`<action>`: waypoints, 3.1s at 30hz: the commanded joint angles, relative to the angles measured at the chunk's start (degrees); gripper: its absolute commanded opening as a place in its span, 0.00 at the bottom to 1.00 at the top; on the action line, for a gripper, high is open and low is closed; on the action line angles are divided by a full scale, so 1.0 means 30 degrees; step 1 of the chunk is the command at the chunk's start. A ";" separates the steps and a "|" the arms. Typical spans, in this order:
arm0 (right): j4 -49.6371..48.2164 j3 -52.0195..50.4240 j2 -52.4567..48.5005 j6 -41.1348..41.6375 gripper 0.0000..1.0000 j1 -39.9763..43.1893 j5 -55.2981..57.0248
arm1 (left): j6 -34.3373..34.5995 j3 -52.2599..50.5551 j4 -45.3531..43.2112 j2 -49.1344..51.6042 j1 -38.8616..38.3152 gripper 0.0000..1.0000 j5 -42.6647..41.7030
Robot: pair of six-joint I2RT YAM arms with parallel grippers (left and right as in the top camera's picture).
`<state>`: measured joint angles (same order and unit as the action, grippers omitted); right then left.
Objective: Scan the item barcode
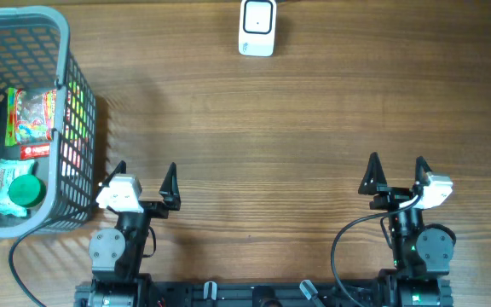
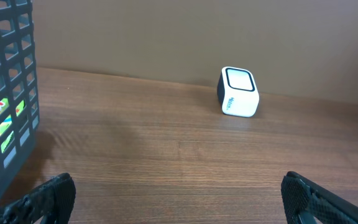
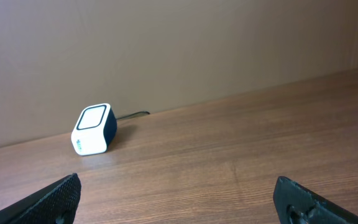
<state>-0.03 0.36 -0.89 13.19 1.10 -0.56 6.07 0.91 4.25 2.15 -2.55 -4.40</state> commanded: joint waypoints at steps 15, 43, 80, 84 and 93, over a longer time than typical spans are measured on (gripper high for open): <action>-0.0102 -0.0022 0.0029 0.0160 1.00 -0.0095 0.0189 | -0.0386 -0.0197 -0.0066 0.0095 -0.0066 1.00 -0.0015; -0.0102 -0.0022 0.0029 0.0153 1.00 -0.0095 0.0189 | -0.0386 0.0335 -0.1202 0.0095 -0.0080 1.00 -0.3883; -0.0102 -0.0022 0.0029 0.0160 1.00 -0.0095 0.0189 | 0.0758 2.0575 1.2764 1.6699 -0.0058 1.00 -0.2849; -0.0102 -0.0022 0.0029 0.0168 1.00 -0.0095 0.0189 | 0.3883 2.5543 1.5956 1.8943 -0.0058 1.00 0.2397; -0.0102 -0.0022 0.0029 0.0160 1.00 -0.0095 0.0189 | 0.5231 3.0192 1.7828 2.0575 0.2703 1.00 0.4430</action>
<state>-0.01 0.36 -0.95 13.19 1.10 -0.56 18.90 89.43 56.82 63.44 0.56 5.87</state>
